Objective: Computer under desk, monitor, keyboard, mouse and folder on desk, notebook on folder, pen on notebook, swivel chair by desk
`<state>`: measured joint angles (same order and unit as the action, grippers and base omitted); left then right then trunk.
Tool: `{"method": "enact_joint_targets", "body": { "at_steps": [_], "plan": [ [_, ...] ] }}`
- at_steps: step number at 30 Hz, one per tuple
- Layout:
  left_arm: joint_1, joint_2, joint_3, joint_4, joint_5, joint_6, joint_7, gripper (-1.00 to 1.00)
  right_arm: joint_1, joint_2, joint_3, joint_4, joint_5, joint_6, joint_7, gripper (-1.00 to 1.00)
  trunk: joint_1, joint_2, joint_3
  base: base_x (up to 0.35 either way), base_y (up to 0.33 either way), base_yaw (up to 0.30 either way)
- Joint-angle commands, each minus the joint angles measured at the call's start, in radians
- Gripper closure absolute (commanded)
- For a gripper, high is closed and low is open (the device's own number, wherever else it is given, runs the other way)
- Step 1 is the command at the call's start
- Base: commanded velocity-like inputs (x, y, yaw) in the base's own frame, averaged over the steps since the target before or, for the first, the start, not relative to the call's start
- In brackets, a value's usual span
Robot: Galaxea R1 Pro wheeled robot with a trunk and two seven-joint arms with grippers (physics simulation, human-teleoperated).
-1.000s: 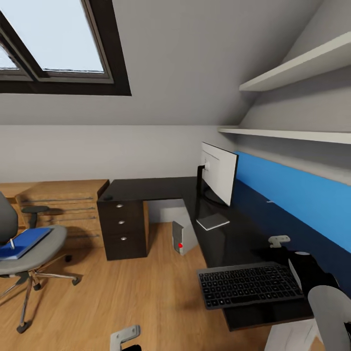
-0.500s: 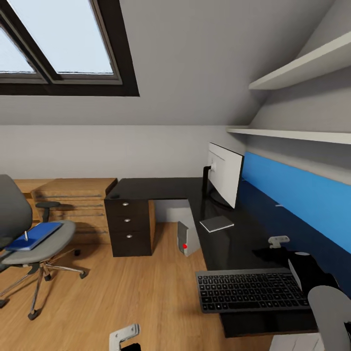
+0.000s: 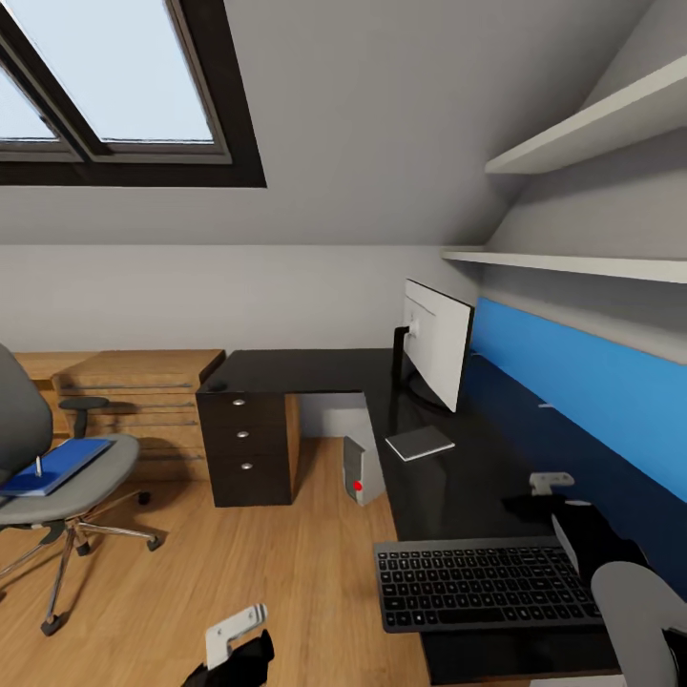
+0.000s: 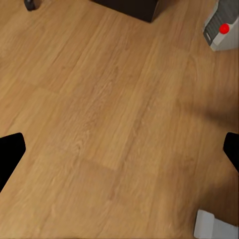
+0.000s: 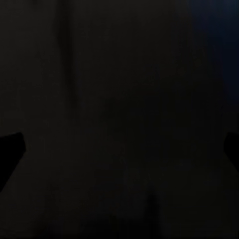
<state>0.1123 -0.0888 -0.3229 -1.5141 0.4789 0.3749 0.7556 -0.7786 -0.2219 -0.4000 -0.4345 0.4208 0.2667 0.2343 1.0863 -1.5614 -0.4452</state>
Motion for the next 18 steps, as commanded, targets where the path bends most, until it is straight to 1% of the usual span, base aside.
{"method": "enact_joint_targets", "body": {
  "at_steps": [1,2,18],
  "plan": [
    [0.0,0.0,0.0,-0.003,0.006,0.003,0.006,-1.0,-0.001,0.001,-0.008,0.0,0.01,0.004,0.008,-1.0,0.0,-0.001,-0.001,0.002,-0.002,0.0],
    [0.0,0.0,0.0,-0.005,0.006,0.003,0.007,-1.0,-0.001,0.001,-0.008,0.004,0.01,0.005,0.005,-1.0,0.0,-0.001,-0.001,0.001,-0.001,0.0],
    [0.0,0.0,0.004,-0.008,0.007,0.003,0.01,-1.0,-0.001,0.002,-0.007,0.01,0.011,0.006,0.0,-1.0,0.061,-0.113,-0.051,0.0,0.0,0.0]
  ]
}}
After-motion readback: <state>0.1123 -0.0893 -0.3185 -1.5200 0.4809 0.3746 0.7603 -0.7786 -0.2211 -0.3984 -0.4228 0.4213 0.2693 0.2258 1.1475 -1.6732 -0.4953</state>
